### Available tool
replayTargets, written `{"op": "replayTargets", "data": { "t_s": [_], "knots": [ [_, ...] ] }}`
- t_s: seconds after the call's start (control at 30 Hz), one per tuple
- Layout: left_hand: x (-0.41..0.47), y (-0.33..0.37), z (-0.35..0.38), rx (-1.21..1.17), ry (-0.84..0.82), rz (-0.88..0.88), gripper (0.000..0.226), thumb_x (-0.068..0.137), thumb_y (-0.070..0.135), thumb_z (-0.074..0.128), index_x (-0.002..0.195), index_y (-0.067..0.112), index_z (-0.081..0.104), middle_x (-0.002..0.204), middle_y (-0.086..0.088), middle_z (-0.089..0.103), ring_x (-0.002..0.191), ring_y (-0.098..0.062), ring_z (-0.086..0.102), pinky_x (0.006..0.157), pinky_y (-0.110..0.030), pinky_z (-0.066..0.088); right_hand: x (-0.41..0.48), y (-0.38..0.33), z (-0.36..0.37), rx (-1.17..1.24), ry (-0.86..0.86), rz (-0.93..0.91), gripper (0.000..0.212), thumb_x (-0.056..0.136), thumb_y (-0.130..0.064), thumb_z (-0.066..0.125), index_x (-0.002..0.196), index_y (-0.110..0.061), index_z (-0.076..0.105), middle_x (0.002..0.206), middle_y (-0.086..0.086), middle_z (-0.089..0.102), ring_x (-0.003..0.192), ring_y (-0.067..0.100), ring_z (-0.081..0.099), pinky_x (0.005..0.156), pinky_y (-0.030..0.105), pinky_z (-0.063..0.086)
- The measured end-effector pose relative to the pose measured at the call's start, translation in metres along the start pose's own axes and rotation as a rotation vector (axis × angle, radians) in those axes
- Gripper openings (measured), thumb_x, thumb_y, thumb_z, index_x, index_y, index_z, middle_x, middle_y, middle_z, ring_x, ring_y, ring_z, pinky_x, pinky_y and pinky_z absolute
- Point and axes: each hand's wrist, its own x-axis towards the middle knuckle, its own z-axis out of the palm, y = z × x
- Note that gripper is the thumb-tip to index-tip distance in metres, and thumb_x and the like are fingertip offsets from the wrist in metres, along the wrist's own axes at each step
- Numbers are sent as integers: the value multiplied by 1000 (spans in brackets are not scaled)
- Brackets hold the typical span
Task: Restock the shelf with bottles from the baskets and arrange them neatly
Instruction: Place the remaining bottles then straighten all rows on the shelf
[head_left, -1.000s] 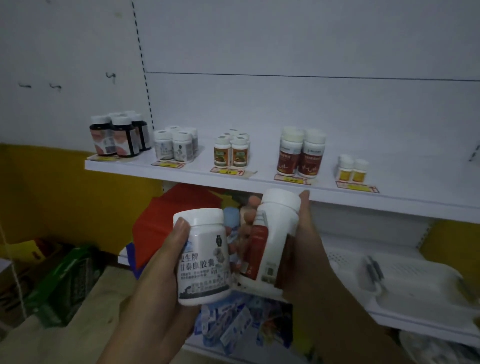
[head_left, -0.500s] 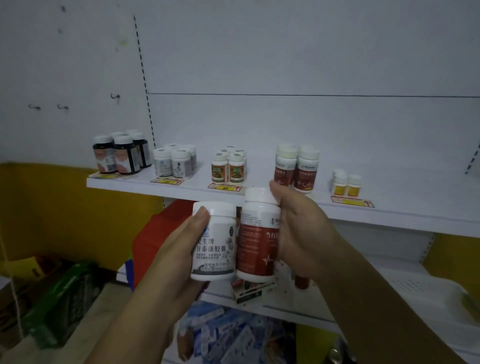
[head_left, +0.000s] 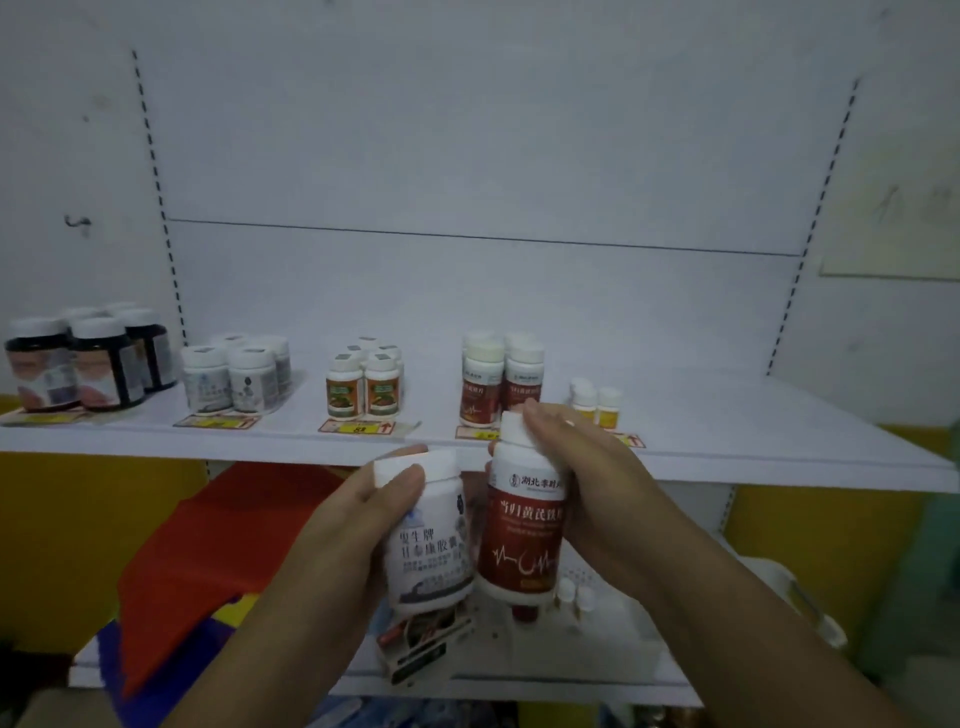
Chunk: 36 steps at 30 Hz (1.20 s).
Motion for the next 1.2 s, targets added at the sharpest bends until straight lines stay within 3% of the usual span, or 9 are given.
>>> {"op": "replayTargets", "data": {
  "t_s": [0.17, 0.3, 0.4, 0.5, 0.63, 0.77, 0.83, 0.97, 1.2],
  "knots": [
    [41, 19, -9, 113, 79, 63, 37, 56, 22, 65, 91, 29, 75, 96, -3, 76, 89, -26, 72, 76, -43, 55, 50, -33, -35, 124, 35, -119, 49, 68, -41, 61, 105, -9, 65, 93, 12, 73, 80, 23, 70, 68, 36, 57],
    [81, 34, -18, 162, 52, 118, 35, 49, 20, 80, 84, 27, 77, 89, -6, 77, 76, -25, 74, 53, -31, 58, 111, -67, -72, 7, 110, -314, 41, 68, -48, 61, 96, -19, 67, 94, 3, 75, 89, 17, 70, 81, 34, 54],
    [115, 46, -21, 320, 110, 185, 44, 49, 28, 83, 92, 27, 76, 97, -3, 76, 82, -21, 73, 56, -25, 59, 162, -88, -89, -64, 93, -408, 47, 66, -51, 60, 100, -19, 65, 97, 1, 73, 88, 12, 69, 78, 29, 52],
    [151, 63, -12, 522, 171, 243, 43, 54, 35, 70, 97, 29, 73, 96, 0, 75, 85, -19, 72, 74, -35, 59, 217, -101, -95, -153, 77, -448, 47, 68, -55, 60, 101, -21, 63, 101, -2, 69, 90, 9, 66, 76, 25, 50],
    [193, 90, -4, 677, 181, 275, 48, 48, 44, 70, 94, 31, 73, 94, 6, 76, 83, -11, 72, 67, -25, 54, 292, -102, -91, -302, 14, -385, 38, 83, -43, 63, 109, -15, 61, 104, -1, 65, 98, 15, 63, 87, 33, 52],
    [224, 106, -14, 735, 133, 272, 45, 51, 46, 71, 95, 37, 72, 96, 10, 75, 87, -8, 71, 70, -23, 55, 347, -87, -84, -452, -60, -277, 39, 77, -30, 74, 106, -9, 60, 103, 5, 64, 97, 20, 65, 87, 39, 56],
    [237, 110, -24, 757, 88, 244, 48, 48, 48, 80, 95, 40, 71, 97, 11, 75, 87, -8, 71, 67, -21, 58, 365, -78, -85, -502, -84, -223, 37, 73, -26, 77, 101, -7, 62, 98, 5, 65, 92, 19, 66, 82, 38, 57],
    [264, 120, -49, 791, 39, 196, 90, 20, 65, 83, 105, 40, 65, 96, 9, 75, 87, -12, 72, 67, -23, 59, 386, -71, -86, -597, -131, -142, 35, 72, -24, 79, 98, -6, 64, 93, 5, 69, 85, 16, 68, 68, 27, 58],
    [307, 137, -81, 777, -108, 161, 87, 14, 61, 86, 97, 42, 67, 94, 8, 75, 85, -13, 73, 61, -22, 58, 392, -44, -74, -868, -189, 30, 29, 70, -18, 80, 96, -15, 66, 101, 4, 68, 88, 16, 66, 66, 21, 55]
  ]
}}
